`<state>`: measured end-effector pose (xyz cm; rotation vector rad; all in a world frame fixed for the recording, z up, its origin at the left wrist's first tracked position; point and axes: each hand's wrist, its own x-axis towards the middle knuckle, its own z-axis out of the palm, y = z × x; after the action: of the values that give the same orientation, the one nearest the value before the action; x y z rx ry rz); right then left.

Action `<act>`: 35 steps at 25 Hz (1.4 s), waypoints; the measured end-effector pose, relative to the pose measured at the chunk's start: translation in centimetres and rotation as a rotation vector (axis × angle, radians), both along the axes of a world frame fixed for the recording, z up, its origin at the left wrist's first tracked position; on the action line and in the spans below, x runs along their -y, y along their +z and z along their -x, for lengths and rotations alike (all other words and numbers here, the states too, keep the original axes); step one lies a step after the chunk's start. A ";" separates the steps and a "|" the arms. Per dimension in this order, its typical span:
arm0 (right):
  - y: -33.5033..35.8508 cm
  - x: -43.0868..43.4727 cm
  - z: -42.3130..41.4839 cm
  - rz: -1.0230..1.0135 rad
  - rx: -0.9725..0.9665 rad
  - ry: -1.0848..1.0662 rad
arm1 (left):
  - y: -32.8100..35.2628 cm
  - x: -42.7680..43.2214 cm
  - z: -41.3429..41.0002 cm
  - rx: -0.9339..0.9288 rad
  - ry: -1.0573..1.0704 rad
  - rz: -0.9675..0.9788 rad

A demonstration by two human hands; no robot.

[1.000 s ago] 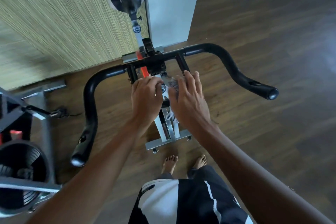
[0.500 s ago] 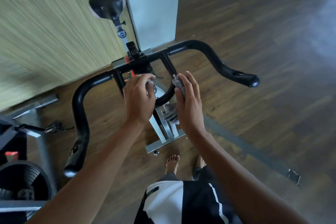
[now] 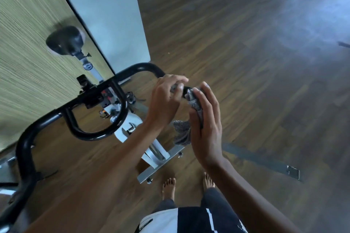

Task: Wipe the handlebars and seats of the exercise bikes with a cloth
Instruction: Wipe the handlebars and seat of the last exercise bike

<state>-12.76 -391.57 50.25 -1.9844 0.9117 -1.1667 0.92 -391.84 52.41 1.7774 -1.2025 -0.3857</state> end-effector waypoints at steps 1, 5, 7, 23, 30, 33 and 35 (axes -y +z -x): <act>-0.2 1.0 0.5 0.008 -0.009 0.032 | 0.0 -0.1 0.7 -0.054 0.016 0.002; -1.3 3.6 0.9 0.086 -0.019 0.240 | -2.0 -0.7 1.4 -0.184 0.026 0.104; -2.3 4.5 0.5 0.160 -0.003 0.304 | -3.2 -0.5 1.6 -0.209 0.008 0.193; -10.7 9.1 -9.9 0.757 0.630 0.094 | -5.2 2.2 -0.7 -0.157 -0.161 0.462; -11.7 11.9 -13.5 0.998 0.983 0.060 | -7.8 4.4 -1.4 -0.045 -0.182 0.788; -12.4 12.9 -15.1 1.058 1.053 0.073 | -8.4 4.7 -2.0 0.047 -0.192 0.858; -12.8 13.6 -15.8 1.078 1.082 0.067 | -8.7 4.7 -1.9 0.081 -0.192 0.867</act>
<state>3.04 -405.15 37.41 -1.5187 -0.4539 -2.5953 2.83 -396.58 43.72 0.9381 -1.3256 0.1095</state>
